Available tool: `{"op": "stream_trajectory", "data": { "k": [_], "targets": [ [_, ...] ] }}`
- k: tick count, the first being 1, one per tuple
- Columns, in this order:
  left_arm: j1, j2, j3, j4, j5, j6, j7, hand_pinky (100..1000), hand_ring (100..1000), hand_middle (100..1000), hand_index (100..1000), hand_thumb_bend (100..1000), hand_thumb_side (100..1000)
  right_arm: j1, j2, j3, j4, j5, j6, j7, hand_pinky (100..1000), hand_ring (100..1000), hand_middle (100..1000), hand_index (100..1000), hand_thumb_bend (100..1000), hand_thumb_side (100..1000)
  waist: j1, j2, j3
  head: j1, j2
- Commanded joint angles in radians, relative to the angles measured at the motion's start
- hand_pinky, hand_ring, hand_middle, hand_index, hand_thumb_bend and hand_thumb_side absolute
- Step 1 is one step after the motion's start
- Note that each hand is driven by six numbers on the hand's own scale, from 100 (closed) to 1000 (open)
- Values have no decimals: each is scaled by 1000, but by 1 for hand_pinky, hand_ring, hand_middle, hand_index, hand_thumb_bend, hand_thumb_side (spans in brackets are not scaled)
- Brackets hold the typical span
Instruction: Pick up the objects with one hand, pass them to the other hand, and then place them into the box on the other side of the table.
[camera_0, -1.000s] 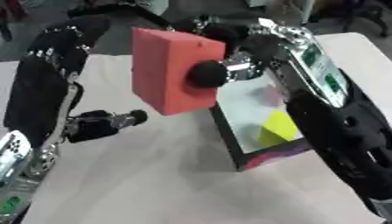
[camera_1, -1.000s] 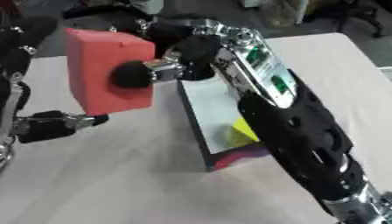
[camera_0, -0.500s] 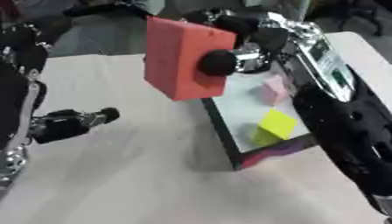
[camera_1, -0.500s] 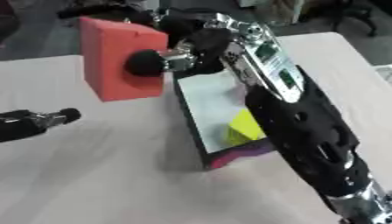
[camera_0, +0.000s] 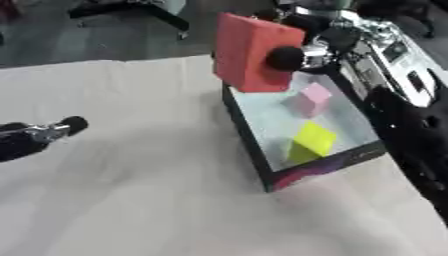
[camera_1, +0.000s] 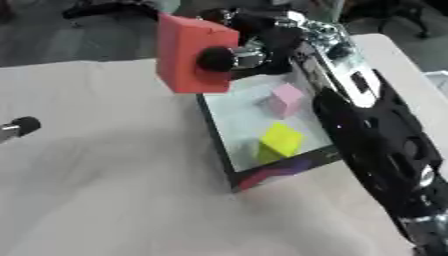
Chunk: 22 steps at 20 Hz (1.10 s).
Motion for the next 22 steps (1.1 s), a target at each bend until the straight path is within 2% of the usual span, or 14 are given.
{"op": "stream_trajectory", "data": {
  "k": [1,2,3,4,10,13,16,18,22],
  "targets": [
    [1,39,41,-27,61,23,19,801,791,758,838,883,398,-7,-72,-33,58,52,-48,24,982,942,175,553,417,190,-4,-28,3,0,7],
    [5,37,48,-28,78,29,23,807,789,750,826,859,433,-3,-87,-39,81,69,-71,27,980,943,184,564,418,192,-5,-29,4,1,8],
    [7,34,55,-28,95,32,25,810,788,749,821,784,460,1,-99,-44,102,86,-95,31,979,943,186,566,366,169,-5,-30,5,2,9],
    [9,30,63,-29,111,34,27,813,786,749,819,851,463,5,-110,-49,123,103,-118,34,978,942,187,567,420,198,-6,-30,6,3,9],
    [14,8,113,-31,203,35,46,820,780,748,819,807,484,36,-160,-80,246,197,-263,21,972,939,205,586,420,200,-6,-31,17,-7,9],
    [15,7,117,-31,217,33,50,820,780,748,819,807,484,37,-162,-82,280,215,-305,18,972,939,205,586,420,200,-5,-31,19,-10,9],
    [18,-11,122,-33,241,40,57,826,779,747,814,777,504,37,-172,-100,310,248,-343,-12,963,947,268,656,408,150,-3,-32,28,-38,7],
    [18,-20,123,-32,253,43,60,830,780,748,814,775,505,35,-167,-93,316,278,-373,-34,964,962,311,695,395,100,-3,-31,32,-46,5],
    [14,-28,123,-33,259,44,65,833,782,750,815,777,503,31,-158,-77,325,312,-438,-7,990,1000,457,832,353,100,-3,-29,36,-53,4]
  ]
}}
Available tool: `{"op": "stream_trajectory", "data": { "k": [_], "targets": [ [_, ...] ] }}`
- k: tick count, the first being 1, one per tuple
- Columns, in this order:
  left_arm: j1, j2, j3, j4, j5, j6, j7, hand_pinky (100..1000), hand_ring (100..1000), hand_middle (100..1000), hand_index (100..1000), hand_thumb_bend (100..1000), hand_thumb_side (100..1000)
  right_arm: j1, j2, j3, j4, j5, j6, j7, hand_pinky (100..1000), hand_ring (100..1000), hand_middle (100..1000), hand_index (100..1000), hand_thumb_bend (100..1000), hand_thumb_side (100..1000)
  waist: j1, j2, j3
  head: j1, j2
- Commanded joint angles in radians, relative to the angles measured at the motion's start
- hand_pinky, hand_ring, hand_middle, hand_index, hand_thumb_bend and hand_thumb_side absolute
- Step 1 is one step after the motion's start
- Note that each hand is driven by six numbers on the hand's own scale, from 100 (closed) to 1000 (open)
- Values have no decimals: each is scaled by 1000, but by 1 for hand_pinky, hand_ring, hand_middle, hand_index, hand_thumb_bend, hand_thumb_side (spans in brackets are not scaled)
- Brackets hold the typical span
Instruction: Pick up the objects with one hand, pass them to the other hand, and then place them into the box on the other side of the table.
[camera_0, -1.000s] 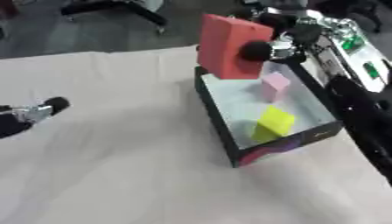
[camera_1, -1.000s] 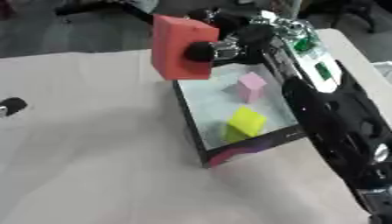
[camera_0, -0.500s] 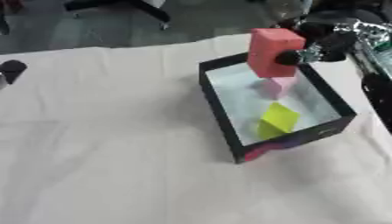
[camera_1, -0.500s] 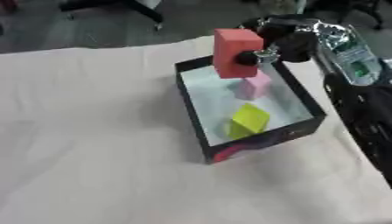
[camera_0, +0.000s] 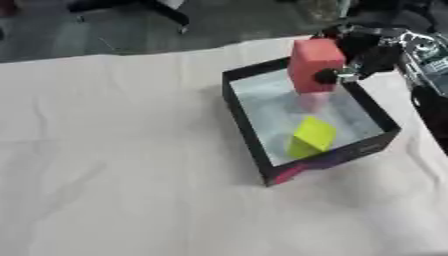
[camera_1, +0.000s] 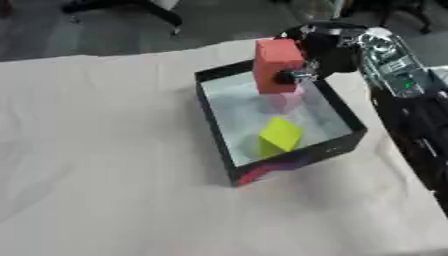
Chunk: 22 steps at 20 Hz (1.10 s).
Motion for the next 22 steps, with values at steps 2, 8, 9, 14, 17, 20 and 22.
{"op": "stream_trajectory", "data": {
  "k": [2,8,9,14,17,20,22],
  "targets": [
    [-14,12,16,-17,8,2,7,833,783,751,817,781,502,-23,-24,-3,-6,23,-68,42,1000,1000,566,940,499,142,-3,-29,0,-7,-3],
    [-12,11,16,-16,7,5,6,835,785,753,818,789,496,-16,-32,-8,-40,10,-164,58,1000,1000,783,1000,713,193,-5,-30,1,-2,3],
    [-12,11,16,-15,6,6,6,836,785,753,819,790,496,-14,-34,-10,-40,10,-181,58,1000,1000,797,1000,720,190,-5,-30,1,-2,4],
    [-10,12,18,-15,5,8,8,835,787,754,821,801,489,-8,-41,-19,-15,11,-264,58,1000,1000,821,1000,737,178,-5,-32,1,-2,6],
    [-9,13,17,-16,4,9,7,835,788,755,820,806,482,-8,-44,-22,-3,2,-309,58,1000,1000,825,1000,735,189,-6,-33,-1,0,7],
    [-7,12,16,-15,3,11,5,835,788,754,819,804,486,-8,-46,-25,3,-14,-332,53,1000,1000,817,1000,704,196,-6,-33,-1,1,9],
    [-6,10,17,-17,5,11,6,835,787,753,818,797,488,-4,-47,-38,13,-34,-316,33,1000,1000,793,1000,617,303,-5,-33,-2,4,11]
  ]
}}
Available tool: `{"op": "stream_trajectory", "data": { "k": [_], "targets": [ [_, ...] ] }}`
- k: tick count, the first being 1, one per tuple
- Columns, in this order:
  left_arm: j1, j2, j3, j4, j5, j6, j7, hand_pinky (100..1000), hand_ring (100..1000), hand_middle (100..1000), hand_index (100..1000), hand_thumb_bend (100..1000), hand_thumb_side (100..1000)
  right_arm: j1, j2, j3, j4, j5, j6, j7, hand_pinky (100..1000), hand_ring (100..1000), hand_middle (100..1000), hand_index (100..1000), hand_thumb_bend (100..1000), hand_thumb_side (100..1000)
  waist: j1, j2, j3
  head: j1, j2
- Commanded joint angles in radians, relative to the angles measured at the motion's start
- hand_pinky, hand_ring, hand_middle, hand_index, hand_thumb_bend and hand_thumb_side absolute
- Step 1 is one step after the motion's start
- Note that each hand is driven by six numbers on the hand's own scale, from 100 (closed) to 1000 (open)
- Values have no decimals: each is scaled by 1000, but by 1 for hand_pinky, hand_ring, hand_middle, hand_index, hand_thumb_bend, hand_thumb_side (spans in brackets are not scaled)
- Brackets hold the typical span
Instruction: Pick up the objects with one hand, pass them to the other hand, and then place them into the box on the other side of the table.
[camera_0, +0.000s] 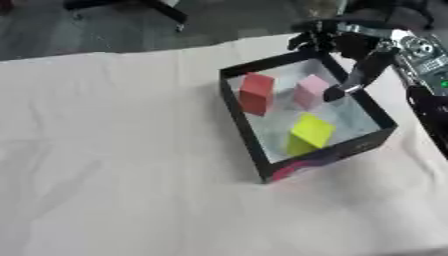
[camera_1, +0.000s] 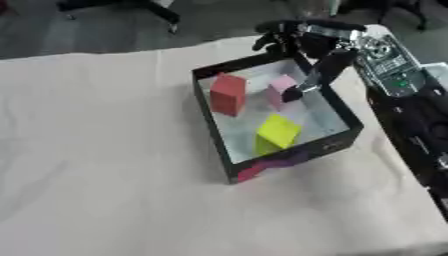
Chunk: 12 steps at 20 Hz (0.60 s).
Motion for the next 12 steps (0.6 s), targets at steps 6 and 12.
{"op": "stream_trajectory", "data": {
  "k": [6,12],
  "targets": [
    [4,-23,28,-25,53,21,-8,842,778,746,817,672,531,52,5,-152,-103,-119,63,-77,1000,1000,832,1000,336,446,2,-36,-11,71,15],
    [15,-121,46,-21,144,36,-82,838,776,789,852,490,669,162,19,-260,-254,-212,71,-170,1000,1000,943,1000,548,243,3,-50,-18,133,34]
  ]
}}
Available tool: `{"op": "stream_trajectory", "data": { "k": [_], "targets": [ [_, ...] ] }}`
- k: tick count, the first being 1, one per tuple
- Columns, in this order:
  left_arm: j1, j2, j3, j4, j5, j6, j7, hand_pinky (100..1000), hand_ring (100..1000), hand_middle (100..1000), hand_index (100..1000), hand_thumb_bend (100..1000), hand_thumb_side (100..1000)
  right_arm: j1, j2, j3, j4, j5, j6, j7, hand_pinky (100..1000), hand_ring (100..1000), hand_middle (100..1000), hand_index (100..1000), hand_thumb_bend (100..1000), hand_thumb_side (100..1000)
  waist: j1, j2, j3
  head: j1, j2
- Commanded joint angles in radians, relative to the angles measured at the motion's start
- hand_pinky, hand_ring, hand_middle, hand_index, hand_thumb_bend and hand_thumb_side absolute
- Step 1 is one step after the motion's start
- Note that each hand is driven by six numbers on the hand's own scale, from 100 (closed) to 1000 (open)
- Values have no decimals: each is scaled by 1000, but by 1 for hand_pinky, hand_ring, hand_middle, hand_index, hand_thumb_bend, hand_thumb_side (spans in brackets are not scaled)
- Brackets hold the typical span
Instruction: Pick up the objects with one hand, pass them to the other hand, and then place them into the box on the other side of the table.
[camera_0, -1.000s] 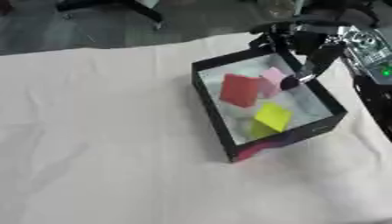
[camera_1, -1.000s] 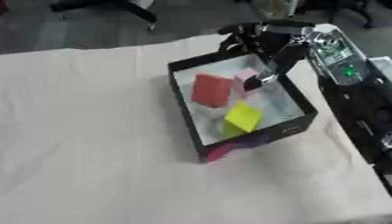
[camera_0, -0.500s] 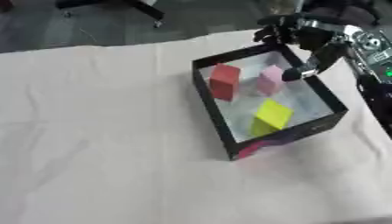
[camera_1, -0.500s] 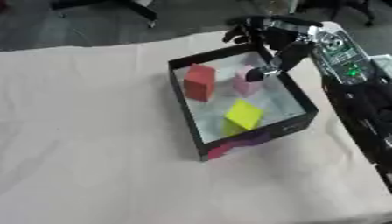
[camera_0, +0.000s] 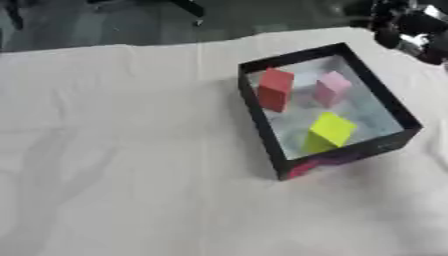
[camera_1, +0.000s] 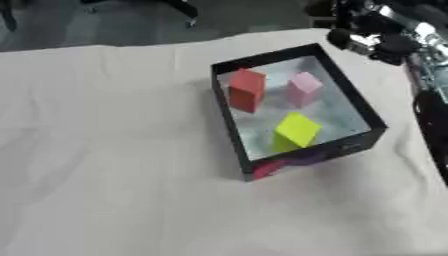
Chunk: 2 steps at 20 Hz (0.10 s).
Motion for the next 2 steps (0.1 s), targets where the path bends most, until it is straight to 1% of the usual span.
{"op": "stream_trajectory", "data": {
  "k": [1,2],
  "targets": [
    [-7,-16,24,-11,53,-5,-36,838,776,789,852,490,669,25,-24,-43,-100,-57,-4,-53,1000,1000,943,1000,548,243,2,-41,2,20,8],
    [-7,-16,27,-10,69,-9,-40,838,776,789,852,490,669,37,-27,-42,-127,-73,4,-70,1000,1000,943,1000,548,243,2,-41,2,20,8]
  ]
}}
